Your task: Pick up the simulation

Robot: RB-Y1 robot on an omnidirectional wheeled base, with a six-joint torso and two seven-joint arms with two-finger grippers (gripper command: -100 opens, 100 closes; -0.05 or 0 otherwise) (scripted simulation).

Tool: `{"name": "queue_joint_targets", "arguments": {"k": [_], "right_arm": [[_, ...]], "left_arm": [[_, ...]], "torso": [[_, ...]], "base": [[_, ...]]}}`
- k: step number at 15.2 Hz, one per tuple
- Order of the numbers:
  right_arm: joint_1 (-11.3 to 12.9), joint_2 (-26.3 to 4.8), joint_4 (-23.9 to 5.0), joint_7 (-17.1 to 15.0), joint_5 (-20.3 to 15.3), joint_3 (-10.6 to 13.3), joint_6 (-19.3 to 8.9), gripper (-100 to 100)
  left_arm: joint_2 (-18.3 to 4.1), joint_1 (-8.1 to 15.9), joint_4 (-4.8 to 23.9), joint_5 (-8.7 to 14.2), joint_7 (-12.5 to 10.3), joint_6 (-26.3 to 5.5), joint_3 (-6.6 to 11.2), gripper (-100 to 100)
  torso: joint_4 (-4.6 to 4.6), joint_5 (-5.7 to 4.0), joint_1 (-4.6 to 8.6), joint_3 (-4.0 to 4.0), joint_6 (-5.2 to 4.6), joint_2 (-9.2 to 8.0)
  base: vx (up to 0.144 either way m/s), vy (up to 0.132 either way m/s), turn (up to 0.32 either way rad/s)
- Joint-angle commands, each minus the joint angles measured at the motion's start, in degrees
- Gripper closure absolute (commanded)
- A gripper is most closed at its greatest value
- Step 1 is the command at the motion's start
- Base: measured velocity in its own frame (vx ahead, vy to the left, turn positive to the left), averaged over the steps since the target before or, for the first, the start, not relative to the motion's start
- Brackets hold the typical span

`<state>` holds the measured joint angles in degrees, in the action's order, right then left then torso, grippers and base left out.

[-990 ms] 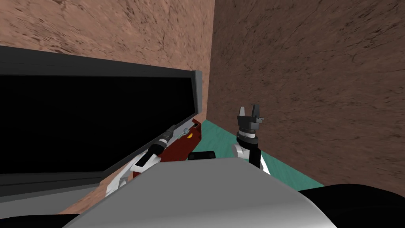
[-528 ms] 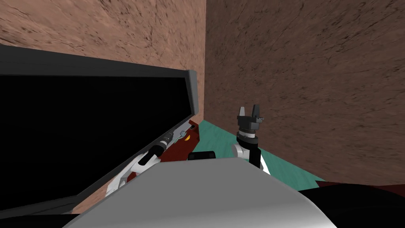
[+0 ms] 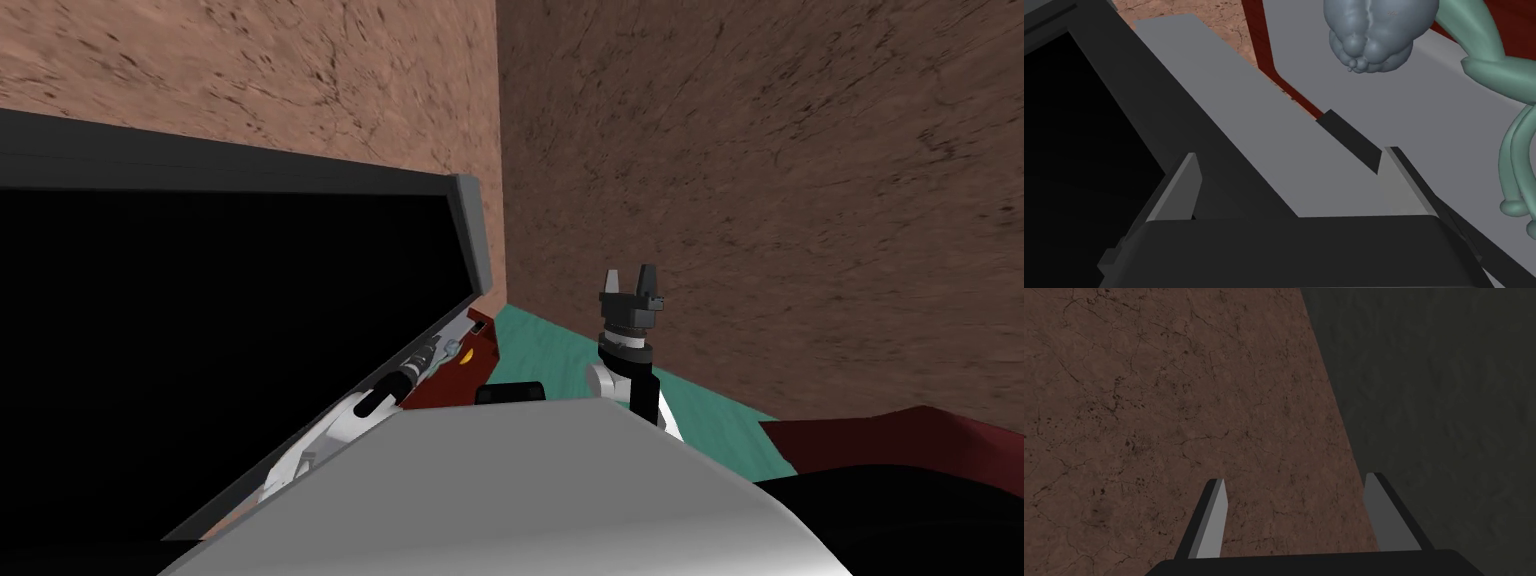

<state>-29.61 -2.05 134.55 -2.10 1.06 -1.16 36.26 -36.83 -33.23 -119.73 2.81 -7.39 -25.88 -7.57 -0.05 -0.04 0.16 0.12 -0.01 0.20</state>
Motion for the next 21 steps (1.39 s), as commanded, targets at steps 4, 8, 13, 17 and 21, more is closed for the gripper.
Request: {"name": "queue_joint_targets", "arguments": {"k": [4,8,13,17,21], "right_arm": [[0.0,0.0,0.0,0.0,0.0,0.0,0.0,0],[0.0,0.0,0.0,0.0,0.0,0.0,0.0,0],[0.0,0.0,0.0,0.0,0.0,0.0,0.0,0],[0.0,0.0,0.0,0.0,0.0,0.0,0.0,0],[0.0,0.0,0.0,0.0,0.0,0.0,0.0,0]], "left_arm": [[-2.1,-0.4,1.5,0.5,-1.6,-6.4,-0.92,-100],[-3.3,-0.7,2.5,0.7,-2.6,-10.5,-1.57,-100],[-4.6,-1.0,3.9,0.9,-3.8,-15.5,-2.39,-100],[-5.4,-1.3,4.9,1.1,-4.7,-19.1,-3.00,-100],[-5.8,-1.5,5.6,1.2,-5.2,-21.3,-3.36,-100]], "torso": [[0.00,-0.01,0.01,0.01,0.01,0.01],[0.00,0.01,-0.02,0.01,0.01,0.01],[-0.01,0.01,-0.04,0.03,0.01,0.05],[0.01,0.00,-0.01,-0.01,0.01,-0.02],[0.01,0.00,0.00,-0.03,0.02,-0.06]], "base": [[0.056,-0.008,-0.190],[0.058,-0.001,-0.175],[0.060,0.005,-0.175],[0.049,0.005,-0.158],[0.039,0.007,-0.101]]}}
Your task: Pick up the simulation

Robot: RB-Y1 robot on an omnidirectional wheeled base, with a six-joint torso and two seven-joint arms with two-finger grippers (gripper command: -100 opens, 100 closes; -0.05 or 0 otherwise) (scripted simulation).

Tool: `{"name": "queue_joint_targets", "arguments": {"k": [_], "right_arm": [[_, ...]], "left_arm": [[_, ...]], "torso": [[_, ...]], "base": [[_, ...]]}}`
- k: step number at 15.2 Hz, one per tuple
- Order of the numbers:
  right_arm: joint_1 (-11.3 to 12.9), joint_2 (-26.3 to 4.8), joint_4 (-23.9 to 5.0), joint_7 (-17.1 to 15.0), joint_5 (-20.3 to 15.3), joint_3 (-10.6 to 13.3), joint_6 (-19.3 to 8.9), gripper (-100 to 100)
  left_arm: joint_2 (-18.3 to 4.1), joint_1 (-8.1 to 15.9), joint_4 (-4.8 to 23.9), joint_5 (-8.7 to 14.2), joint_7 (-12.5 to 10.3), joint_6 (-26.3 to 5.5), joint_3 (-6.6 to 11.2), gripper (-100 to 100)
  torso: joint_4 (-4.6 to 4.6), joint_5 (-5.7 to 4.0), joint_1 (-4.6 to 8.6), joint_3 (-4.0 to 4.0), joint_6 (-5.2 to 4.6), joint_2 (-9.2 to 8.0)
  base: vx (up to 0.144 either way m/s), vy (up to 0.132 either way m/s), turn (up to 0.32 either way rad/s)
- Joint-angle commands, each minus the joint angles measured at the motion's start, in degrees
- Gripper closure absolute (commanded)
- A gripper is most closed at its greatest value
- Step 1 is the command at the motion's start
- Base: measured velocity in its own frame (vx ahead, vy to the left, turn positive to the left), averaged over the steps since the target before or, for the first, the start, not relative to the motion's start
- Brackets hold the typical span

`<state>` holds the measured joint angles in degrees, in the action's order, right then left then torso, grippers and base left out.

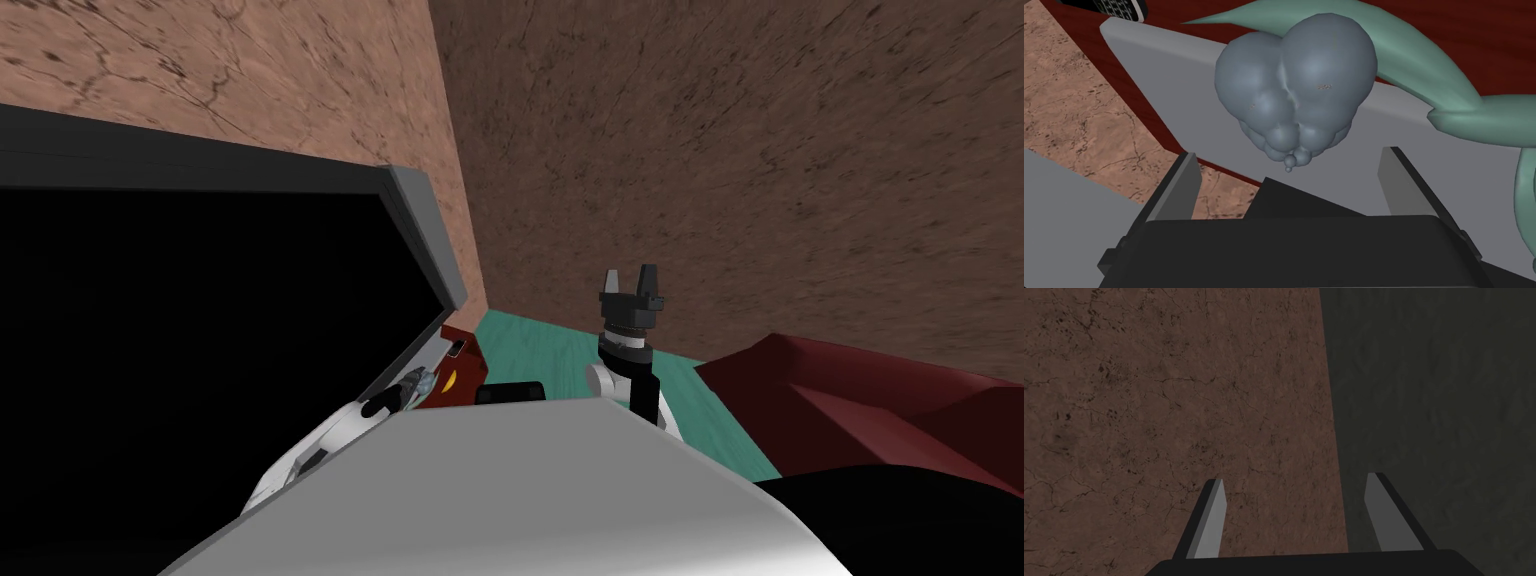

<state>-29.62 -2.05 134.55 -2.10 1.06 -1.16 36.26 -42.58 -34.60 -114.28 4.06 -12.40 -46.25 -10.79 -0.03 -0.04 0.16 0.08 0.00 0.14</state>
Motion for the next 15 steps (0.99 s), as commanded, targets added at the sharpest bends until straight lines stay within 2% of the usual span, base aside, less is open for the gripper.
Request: {"name": "queue_joint_targets", "arguments": {"k": [1,2,5,7,8,9,13,14,15], "right_arm": [[0.0,0.0,0.0,0.0,0.0,0.0,0.0,0],[0.0,0.0,0.0,0.0,0.0,0.0,0.0,0],[0.0,0.0,0.0,0.0,0.0,0.0,0.0,0],[0.0,0.0,0.0,0.0,0.0,0.0,0.0,0],[0.0,0.0,0.0,0.0,0.0,0.0,0.0,0],[0.0,0.0,0.0,0.0,0.0,0.0,0.0,0],[0.0,0.0,0.0,0.0,0.0,0.0,0.0,0],[0.0,0.0,0.0,0.0,0.0,0.0,0.0,0],[0.0,0.0,0.0,0.0,0.0,0.0,0.0,0]], "left_arm": [[0.0,0.0,0.0,0.0,0.0,0.0,0.00,-100],[0.7,0.7,1.9,-0.1,0.3,0.7,-0.09,-100],[1.7,1.7,4.4,-0.2,0.8,2.0,-0.14,-100],[2.2,2.2,5.6,-0.3,1.0,2.7,-0.17,-100],[1.9,1.9,4.7,-0.2,0.9,2.1,-0.25,-100],[2.0,2.0,4.9,-0.2,0.9,2.3,-0.26,100],[2.0,1.9,4.9,-0.2,0.9,2.3,-0.27,100],[1.2,1.2,3.2,-0.2,0.6,1.4,-0.11,100],[1.0,1.0,2.5,-0.1,0.4,1.0,-0.10,100]], "torso": [[0.00,0.00,0.00,0.00,0.00,0.00],[0.01,0.00,0.00,-0.02,0.02,-0.04],[0.00,0.10,-0.27,0.04,-0.04,0.07],[-0.03,0.16,-0.47,0.12,-0.07,0.20],[-0.05,0.21,-0.59,0.17,-0.09,0.28],[-0.06,0.23,-0.68,0.21,-0.09,0.34],[-0.07,0.24,-0.73,0.25,-0.10,0.42],[-0.07,0.24,-0.73,0.25,-0.10,0.42],[-0.07,0.23,-0.73,0.25,-0.08,0.42]], "base": [[0.022,0.007,-0.051],[0.008,0.005,-0.026],[0.003,0.005,-0.039],[0.004,0.010,-0.026],[0.000,0.000,0.000],[0.000,0.000,0.000],[-0.001,0.000,0.004],[0.001,-0.001,0.029],[0.001,-0.003,0.051]]}}
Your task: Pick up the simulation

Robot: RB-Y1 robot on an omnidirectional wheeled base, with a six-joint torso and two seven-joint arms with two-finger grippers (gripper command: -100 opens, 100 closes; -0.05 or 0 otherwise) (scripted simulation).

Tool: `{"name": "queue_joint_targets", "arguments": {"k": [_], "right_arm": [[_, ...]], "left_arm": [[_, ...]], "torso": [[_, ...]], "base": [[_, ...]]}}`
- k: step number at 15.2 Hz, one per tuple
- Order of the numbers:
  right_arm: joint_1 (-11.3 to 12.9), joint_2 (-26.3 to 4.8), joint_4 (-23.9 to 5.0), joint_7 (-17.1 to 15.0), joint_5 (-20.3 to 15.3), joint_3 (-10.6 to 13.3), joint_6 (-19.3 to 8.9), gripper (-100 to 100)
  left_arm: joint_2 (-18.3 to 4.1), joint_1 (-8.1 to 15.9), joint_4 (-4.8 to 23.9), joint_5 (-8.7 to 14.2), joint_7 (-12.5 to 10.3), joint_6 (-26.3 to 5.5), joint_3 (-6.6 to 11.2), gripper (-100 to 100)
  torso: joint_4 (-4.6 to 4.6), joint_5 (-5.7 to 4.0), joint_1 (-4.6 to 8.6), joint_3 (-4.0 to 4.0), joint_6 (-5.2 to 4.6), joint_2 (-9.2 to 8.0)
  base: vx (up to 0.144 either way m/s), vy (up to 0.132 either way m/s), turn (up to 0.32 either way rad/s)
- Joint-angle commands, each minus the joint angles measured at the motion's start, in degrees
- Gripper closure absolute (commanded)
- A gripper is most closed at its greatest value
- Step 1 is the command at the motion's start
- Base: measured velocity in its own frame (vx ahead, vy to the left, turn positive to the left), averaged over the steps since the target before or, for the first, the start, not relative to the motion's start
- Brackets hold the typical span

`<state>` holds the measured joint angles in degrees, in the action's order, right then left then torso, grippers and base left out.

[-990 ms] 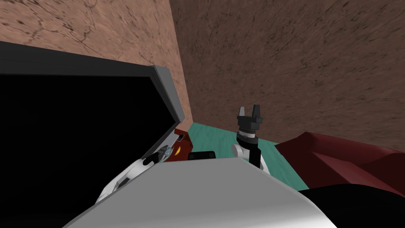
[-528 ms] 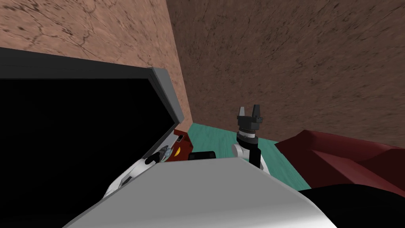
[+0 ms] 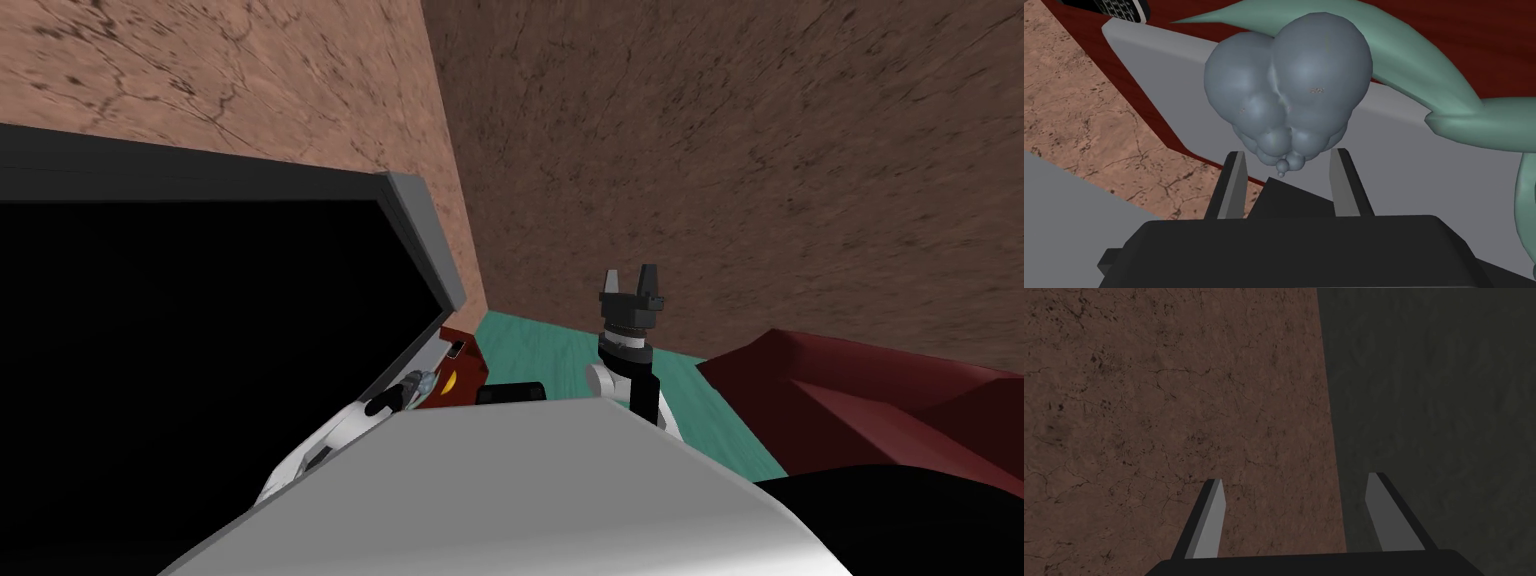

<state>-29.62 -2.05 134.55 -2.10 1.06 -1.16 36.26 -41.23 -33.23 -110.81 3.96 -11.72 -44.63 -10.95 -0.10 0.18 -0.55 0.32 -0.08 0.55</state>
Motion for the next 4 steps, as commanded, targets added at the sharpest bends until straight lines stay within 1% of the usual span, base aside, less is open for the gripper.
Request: {"name": "queue_joint_targets", "arguments": {"k": [1,3,4], "right_arm": [[0.0,0.0,0.0,0.0,0.0,0.0,0.0,0],[0.0,0.0,0.0,0.0,0.0,0.0,0.0,0],[0.0,0.0,0.0,0.0,0.0,0.0,0.0,0]], "left_arm": [[-0.9,-0.9,-2.2,0.0,-0.5,-1.3,0.08,100],[-1.3,-1.3,-3.4,0.1,-0.7,-1.9,0.11,100],[-0.9,-1.0,-2.5,0.0,-0.5,-1.4,0.04,100]], "torso": [[0.00,0.00,0.00,0.00,0.00,0.00],[0.01,-0.01,0.04,-0.02,0.01,-0.03],[0.01,-0.01,0.05,-0.03,0.00,-0.04]], "base": [[-0.002,-0.006,0.044],[-0.005,-0.009,0.035],[-0.003,-0.006,0.011]]}}
